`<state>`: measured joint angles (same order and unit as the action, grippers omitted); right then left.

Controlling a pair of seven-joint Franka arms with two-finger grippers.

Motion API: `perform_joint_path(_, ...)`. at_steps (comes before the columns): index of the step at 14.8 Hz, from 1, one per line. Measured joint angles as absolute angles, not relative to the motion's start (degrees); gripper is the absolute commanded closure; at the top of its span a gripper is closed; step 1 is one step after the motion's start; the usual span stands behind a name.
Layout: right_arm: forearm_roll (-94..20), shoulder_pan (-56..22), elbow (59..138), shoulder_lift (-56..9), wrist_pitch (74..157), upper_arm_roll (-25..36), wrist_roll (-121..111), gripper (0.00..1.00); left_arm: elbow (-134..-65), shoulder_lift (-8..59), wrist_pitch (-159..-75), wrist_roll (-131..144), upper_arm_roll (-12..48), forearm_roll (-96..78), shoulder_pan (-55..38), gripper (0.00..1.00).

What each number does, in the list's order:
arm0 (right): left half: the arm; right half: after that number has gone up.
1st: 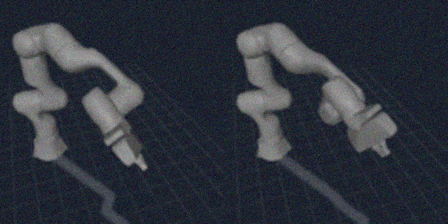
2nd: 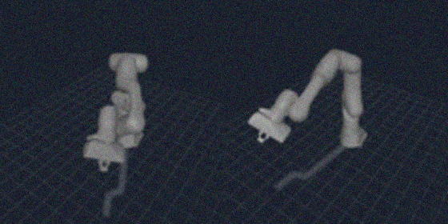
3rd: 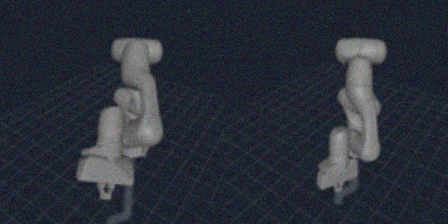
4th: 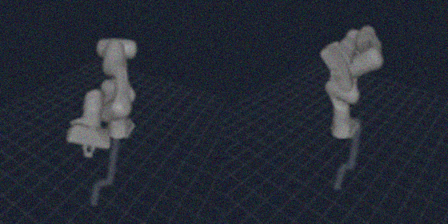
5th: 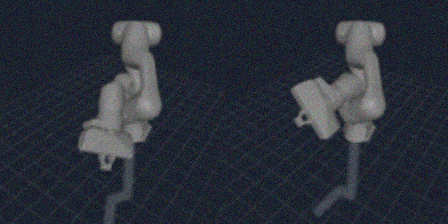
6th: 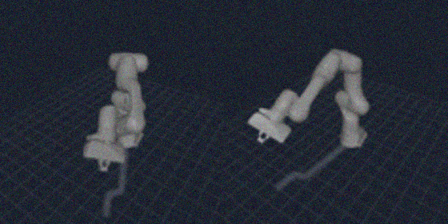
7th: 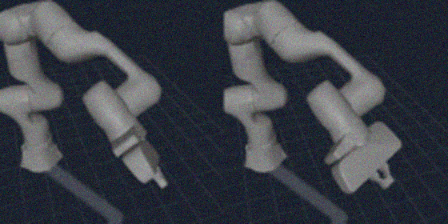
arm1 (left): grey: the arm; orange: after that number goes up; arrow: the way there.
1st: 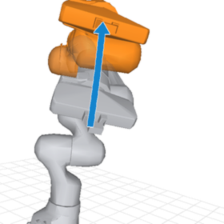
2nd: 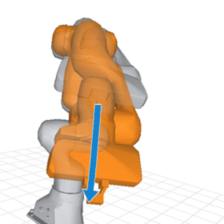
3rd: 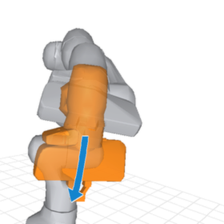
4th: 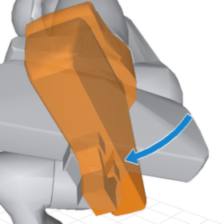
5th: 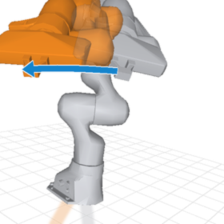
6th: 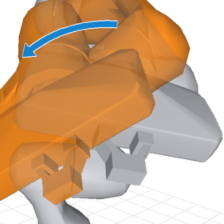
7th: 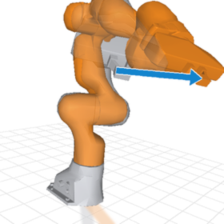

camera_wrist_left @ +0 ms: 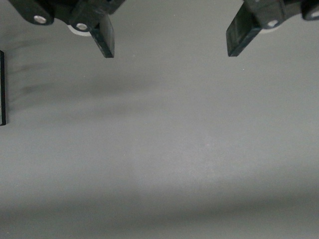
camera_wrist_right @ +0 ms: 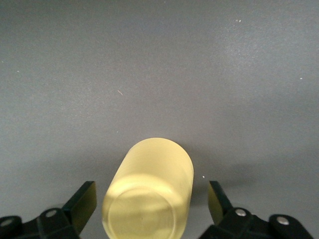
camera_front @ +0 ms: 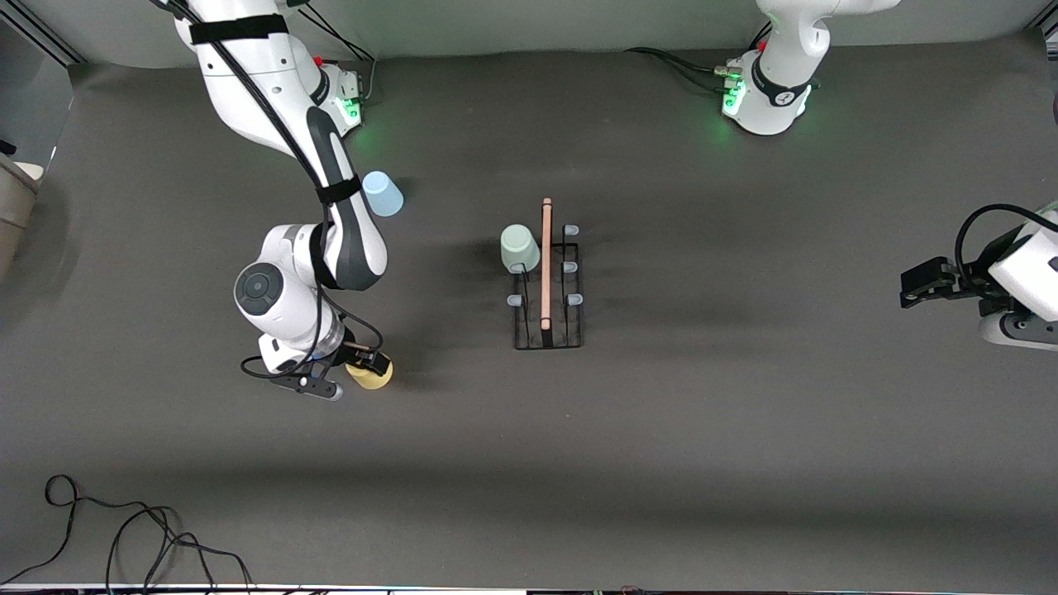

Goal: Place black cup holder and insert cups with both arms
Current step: 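Carry the yellow cup to the rack and hang it on a peg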

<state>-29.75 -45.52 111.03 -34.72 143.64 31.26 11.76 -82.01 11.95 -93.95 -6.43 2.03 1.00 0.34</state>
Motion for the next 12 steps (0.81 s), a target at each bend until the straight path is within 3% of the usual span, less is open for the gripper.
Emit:
perform_joint_path(2, -30.8, -45.6, 111.0, -35.1, 144.0, 31.2, 10.1, 0.64, -82.0, 11.9, -93.9, -6.5, 2.0, 1.0, 0.4, 0.0)
perform_joint_path(4, -31.1, -45.6, 110.8, -35.1, 144.0, 31.2, 9.6, 0.87, -82.0, 11.9, -93.9, -6.7, 2.0, 1.1, 0.4, 0.0)
perform_joint_path(5, -31.2, -45.7, 110.5, -34.8, 143.9, 31.2, 9.5, 0.92, -82.0, 11.9, -93.9, -6.9, 2.0, 1.3, 0.3, 0.0)
perform_joint_path(12, -31.7, -46.1, 108.6, -27.0, 133.5, 31.2, 11.7, 0.92, -82.0, 11.9, -93.9, -7.1, 2.1, 1.7, 0.1, 0.0)
